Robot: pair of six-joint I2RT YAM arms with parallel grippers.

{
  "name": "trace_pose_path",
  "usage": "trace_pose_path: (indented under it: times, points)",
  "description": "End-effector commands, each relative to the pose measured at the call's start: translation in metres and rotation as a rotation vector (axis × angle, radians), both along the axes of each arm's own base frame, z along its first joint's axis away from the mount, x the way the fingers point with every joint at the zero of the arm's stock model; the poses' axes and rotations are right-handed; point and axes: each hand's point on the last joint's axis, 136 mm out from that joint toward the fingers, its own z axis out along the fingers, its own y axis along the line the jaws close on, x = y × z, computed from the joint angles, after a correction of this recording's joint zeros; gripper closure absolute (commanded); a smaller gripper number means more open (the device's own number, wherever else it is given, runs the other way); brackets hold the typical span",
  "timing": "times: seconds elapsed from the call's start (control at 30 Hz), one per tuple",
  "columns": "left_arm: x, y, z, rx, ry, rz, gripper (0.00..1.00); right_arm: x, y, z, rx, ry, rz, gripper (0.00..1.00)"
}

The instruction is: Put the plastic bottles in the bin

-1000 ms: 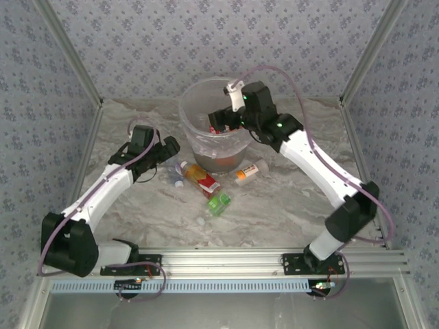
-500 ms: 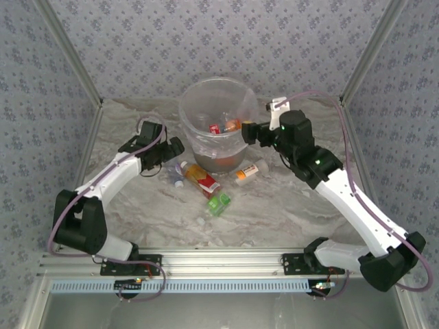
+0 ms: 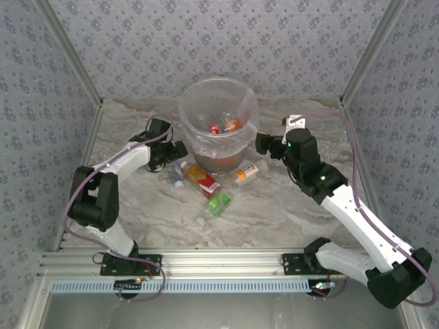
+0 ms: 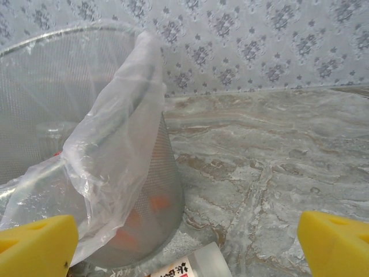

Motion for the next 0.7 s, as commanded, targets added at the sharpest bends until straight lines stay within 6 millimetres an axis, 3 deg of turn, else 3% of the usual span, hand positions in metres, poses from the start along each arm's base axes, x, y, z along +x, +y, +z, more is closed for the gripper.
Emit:
trace_pose_path:
  times: [0.0,0.33,0.67]
  points:
    - [0.011,0.014,-0.009,0.005,0.02,0.042,0.04,-0.002,-0.015,0.001,0.012,-0.01,-0.071,0.0]
    - [0.018,0.007,-0.032,-0.016,0.077,-0.038,0.14,-0.002,-0.021,-0.005,0.017,0.001,-0.096,0.0]
    - [0.014,0.001,-0.055,-0.011,0.132,-0.056,0.3,0.002,-0.018,-0.004,0.025,-0.001,-0.092,0.01]
